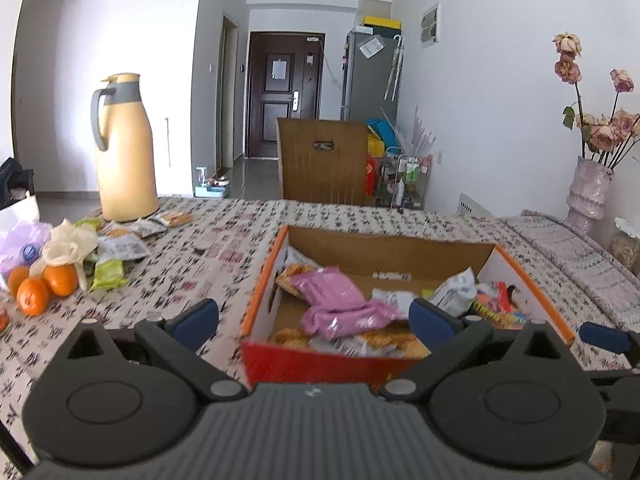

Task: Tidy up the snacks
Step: 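Withdraw both open tools from the box toward the snack pile, then grasp the green-and-white bar with the right tool and lift it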

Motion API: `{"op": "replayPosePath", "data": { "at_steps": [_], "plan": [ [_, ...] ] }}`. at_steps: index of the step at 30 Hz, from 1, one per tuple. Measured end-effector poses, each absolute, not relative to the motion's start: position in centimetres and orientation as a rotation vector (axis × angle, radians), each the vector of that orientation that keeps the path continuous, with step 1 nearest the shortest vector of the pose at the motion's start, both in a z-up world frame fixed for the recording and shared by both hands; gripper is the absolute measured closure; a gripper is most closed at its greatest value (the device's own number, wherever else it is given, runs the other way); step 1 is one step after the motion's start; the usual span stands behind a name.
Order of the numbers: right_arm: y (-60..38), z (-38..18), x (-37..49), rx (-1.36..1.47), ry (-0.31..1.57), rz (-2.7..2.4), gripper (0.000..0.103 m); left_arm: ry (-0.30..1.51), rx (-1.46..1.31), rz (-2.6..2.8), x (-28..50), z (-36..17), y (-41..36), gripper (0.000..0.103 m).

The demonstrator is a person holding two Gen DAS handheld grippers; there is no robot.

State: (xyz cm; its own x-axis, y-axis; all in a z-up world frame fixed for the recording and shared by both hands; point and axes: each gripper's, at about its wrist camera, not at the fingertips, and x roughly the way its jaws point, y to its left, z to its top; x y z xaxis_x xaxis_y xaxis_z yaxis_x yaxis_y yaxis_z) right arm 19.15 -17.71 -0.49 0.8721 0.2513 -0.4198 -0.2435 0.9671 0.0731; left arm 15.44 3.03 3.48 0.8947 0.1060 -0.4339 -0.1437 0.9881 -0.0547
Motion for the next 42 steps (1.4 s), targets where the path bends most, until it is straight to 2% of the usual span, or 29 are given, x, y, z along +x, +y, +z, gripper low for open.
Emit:
{"op": "replayPosePath", "data": {
  "at_steps": [20, 42],
  "plan": [
    [-17.1, -3.7, 16.8, -0.021, 0.594, 0.247, 0.0, 0.554, -0.043, 0.117, 13.1, -2.2, 6.8, 0.0],
    [-13.1, -4.2, 19.4, -0.114, 0.637, 0.298, 0.0, 0.568, -0.132, 0.092, 13.5, -3.5, 8.2, 0.0]
  ]
}}
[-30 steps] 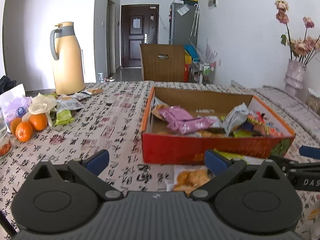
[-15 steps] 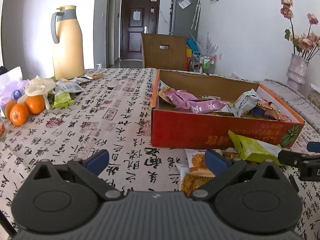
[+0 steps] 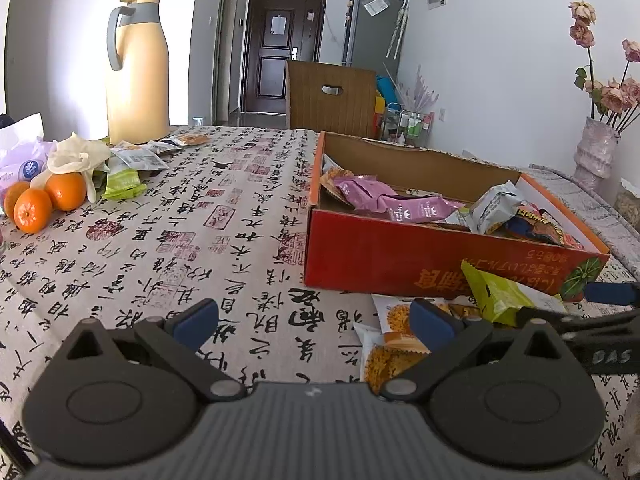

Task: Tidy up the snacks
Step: 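Grasp the green-and-white bar with the right tool and lift it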

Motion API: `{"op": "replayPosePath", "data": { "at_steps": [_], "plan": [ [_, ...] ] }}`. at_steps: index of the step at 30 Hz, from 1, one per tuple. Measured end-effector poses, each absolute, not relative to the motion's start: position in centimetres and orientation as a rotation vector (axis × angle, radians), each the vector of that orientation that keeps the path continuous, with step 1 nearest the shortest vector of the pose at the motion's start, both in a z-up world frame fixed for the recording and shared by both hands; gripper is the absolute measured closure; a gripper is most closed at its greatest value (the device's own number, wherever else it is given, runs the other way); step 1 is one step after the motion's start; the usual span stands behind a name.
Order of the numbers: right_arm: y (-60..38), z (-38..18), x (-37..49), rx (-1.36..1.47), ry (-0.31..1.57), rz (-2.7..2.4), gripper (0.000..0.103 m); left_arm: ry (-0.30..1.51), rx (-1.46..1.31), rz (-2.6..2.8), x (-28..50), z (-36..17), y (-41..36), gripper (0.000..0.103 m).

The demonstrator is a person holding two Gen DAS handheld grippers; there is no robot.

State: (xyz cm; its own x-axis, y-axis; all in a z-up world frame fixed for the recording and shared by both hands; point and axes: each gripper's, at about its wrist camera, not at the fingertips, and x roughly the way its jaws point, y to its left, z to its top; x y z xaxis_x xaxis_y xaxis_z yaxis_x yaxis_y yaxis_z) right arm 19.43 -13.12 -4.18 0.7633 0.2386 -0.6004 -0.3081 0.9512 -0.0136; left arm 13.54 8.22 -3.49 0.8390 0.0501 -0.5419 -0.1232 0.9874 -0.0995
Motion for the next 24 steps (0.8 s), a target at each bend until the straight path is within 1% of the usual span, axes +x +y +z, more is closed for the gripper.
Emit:
{"op": "replayPosePath", "data": {
  "at_steps": [6, 10, 15, 16, 17, 20, 21, 22, 23, 24],
  "plan": [
    [-12.7, -5.3, 20.3, -0.137, 0.653, 0.312, 0.0, 0.57, -0.137, 0.09, 13.5, -3.5, 8.3, 0.0],
    [-11.5, -5.7, 20.1, -0.203, 0.635, 0.321, 0.0, 0.567, -0.139, 0.088, 13.5, -3.5, 8.3, 0.0],
    [-11.0, -5.7, 20.4, -0.233, 0.612, 0.286, 0.003, 0.563, -0.147, 0.084, 13.4, -3.5, 8.3, 0.0],
    [-11.2, -5.6, 20.6, -0.219, 0.612, 0.28, 0.008, 0.563, -0.148, 0.084, 13.4, -3.5, 8.3, 0.0],
    [-11.5, -5.5, 20.7, -0.202, 0.615, 0.278, 0.017, 0.562, -0.149, 0.082, 13.4, -3.5, 8.3, 0.0],
    [-12.2, -5.4, 20.7, -0.176, 0.616, 0.278, 0.032, 0.562, -0.151, 0.08, 13.4, -3.5, 8.3, 0.0],
    [-12.3, -5.4, 20.6, -0.179, 0.61, 0.276, 0.035, 0.562, -0.152, 0.079, 13.4, -3.5, 8.3, 0.0],
    [-12.4, -5.3, 20.5, -0.18, 0.604, 0.274, 0.042, 0.561, -0.153, 0.078, 13.4, -3.5, 8.3, 0.0],
    [-12.6, -5.1, 20.3, -0.176, 0.595, 0.274, 0.054, 0.56, -0.154, 0.078, 13.4, -3.4, 8.3, 0.0],
    [-12.8, -4.9, 20.2, -0.174, 0.585, 0.273, 0.058, 0.56, -0.154, 0.078, 13.3, -3.4, 8.3, 0.0]
  ]
}}
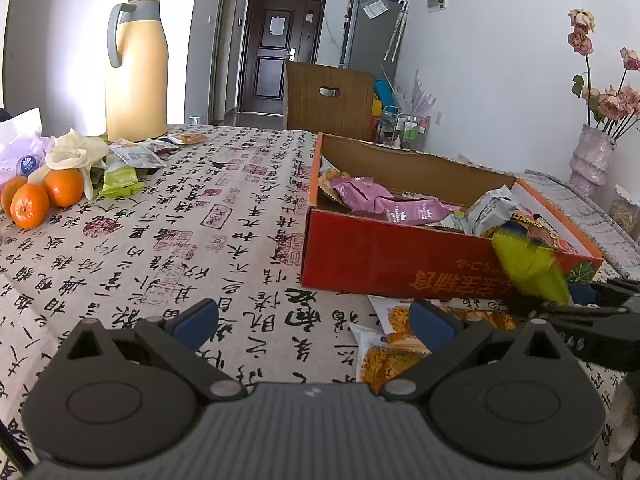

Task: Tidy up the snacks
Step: 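Grasp the green-and-white bar with the right tool and lift it, then grasp a clear cracker packet with the left tool while the right tool holds the green bar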

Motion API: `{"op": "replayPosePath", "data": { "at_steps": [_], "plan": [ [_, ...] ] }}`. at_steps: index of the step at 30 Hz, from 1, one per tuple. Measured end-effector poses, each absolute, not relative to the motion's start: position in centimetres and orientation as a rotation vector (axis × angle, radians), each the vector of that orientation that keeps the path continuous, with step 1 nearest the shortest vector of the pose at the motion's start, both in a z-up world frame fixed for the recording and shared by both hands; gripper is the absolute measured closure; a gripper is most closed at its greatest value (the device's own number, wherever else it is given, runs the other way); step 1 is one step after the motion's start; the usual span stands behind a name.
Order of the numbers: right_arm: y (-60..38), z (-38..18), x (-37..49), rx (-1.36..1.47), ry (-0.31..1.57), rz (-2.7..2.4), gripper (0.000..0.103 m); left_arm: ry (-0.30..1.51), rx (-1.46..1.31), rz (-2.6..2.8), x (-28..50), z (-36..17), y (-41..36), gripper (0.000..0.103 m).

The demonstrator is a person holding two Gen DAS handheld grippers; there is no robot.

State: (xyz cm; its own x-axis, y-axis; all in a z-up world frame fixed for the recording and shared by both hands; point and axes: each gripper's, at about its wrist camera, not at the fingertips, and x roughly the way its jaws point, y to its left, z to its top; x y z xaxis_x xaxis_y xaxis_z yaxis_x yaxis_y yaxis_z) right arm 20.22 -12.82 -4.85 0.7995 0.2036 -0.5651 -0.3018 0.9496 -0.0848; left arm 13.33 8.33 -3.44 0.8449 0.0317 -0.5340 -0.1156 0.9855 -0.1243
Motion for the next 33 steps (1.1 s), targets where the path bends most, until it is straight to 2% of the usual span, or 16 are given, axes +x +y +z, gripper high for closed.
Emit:
{"op": "replayPosePath", "data": {
  "at_steps": [2, 5, 8, 19, 31, 33],
  "plan": [
    [-13.5, -4.4, 20.1, -0.156, 0.569, 0.259, 0.071, 0.559, -0.154, 0.078, 13.3, -3.5, 8.3, 0.0],
    [-14.7, -3.9, 19.7, -0.125, 0.54, 0.23, 0.079, 0.56, -0.154, 0.078, 13.3, -3.5, 8.3, 0.0],
    [-16.1, -3.4, 19.1, -0.077, 0.509, 0.204, 0.082, 0.56, -0.154, 0.078, 13.3, -3.5, 8.4, 0.0],
    [-19.3, -2.7, 16.2, 0.027, 0.449, 0.172, 0.082, 0.601, -0.154, 0.063, 13.5, -3.1, 8.1, 0.0],
    [-20.2, -2.8, 14.6, 0.08, 0.44, 0.211, 0.082, 0.742, -0.055, 0.023, 14.4, -4.1, 3.9, 0.0],
    [-20.4, -2.8, 14.4, 0.089, 0.438, 0.216, 0.082, 0.758, -0.056, 0.034, 15.0, -4.4, 3.7, 0.003]
  ]
}}
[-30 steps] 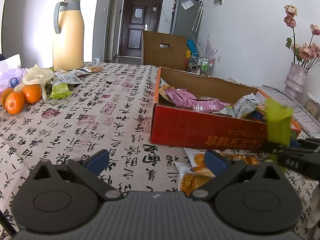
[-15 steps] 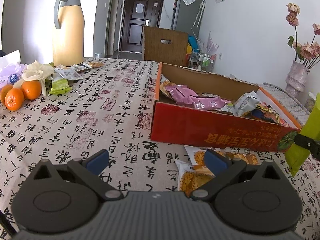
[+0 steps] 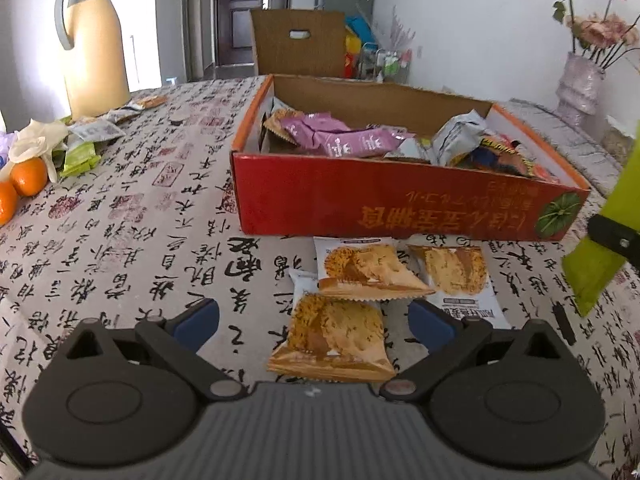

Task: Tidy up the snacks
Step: 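Grasp a clear cracker packet with the left tool while the right tool holds the green bar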

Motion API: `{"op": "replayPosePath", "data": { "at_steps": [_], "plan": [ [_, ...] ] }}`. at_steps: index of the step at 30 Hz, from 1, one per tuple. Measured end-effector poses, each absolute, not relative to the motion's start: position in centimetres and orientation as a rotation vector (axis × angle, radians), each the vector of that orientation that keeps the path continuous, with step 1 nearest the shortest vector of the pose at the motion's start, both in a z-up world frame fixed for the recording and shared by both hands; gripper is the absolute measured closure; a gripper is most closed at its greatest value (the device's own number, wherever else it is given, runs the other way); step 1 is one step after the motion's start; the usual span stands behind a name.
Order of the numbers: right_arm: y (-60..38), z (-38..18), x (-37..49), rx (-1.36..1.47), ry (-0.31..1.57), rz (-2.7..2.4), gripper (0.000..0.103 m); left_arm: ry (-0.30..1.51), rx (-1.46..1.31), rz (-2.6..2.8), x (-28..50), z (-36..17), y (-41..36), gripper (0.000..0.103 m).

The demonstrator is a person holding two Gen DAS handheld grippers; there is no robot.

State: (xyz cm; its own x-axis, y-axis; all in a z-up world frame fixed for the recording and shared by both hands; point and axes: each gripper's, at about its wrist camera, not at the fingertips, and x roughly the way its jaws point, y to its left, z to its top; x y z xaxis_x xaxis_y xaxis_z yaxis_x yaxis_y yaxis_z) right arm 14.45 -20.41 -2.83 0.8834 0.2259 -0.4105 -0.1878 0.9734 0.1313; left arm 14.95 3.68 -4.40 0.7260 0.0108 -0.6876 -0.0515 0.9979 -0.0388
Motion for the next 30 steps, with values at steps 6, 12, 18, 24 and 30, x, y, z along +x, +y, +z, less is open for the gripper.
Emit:
{"op": "replayPosePath", "data": {
  "at_steps": [6, 12, 18, 24, 30],
  "plan": [
    [-21.0, -2.9, 14.0, 0.115, 0.435, 0.229, 0.082, 0.78, -0.031, 0.009, 15.7, -4.8, 2.6, 0.056],
    [-21.4, -3.2, 13.7, 0.132, 0.44, 0.244, 0.082, 0.765, -0.017, 0.011, 14.7, -4.6, 2.1, 0.061],
    [-21.5, -3.3, 13.3, 0.139, 0.443, 0.262, 0.082, 0.723, -0.008, 0.015, 13.0, -3.6, 2.2, 0.061],
    [-21.8, -3.0, 12.8, 0.145, 0.431, 0.269, 0.082, 0.642, -0.013, 0.014, 10.5, -1.2, 2.3, 0.061],
    [-21.8, -2.4, 12.1, 0.143, 0.41, 0.273, 0.082, 0.566, -0.026, -0.001, 9.4, 1.1, 2.1, 0.061]
  ]
}}
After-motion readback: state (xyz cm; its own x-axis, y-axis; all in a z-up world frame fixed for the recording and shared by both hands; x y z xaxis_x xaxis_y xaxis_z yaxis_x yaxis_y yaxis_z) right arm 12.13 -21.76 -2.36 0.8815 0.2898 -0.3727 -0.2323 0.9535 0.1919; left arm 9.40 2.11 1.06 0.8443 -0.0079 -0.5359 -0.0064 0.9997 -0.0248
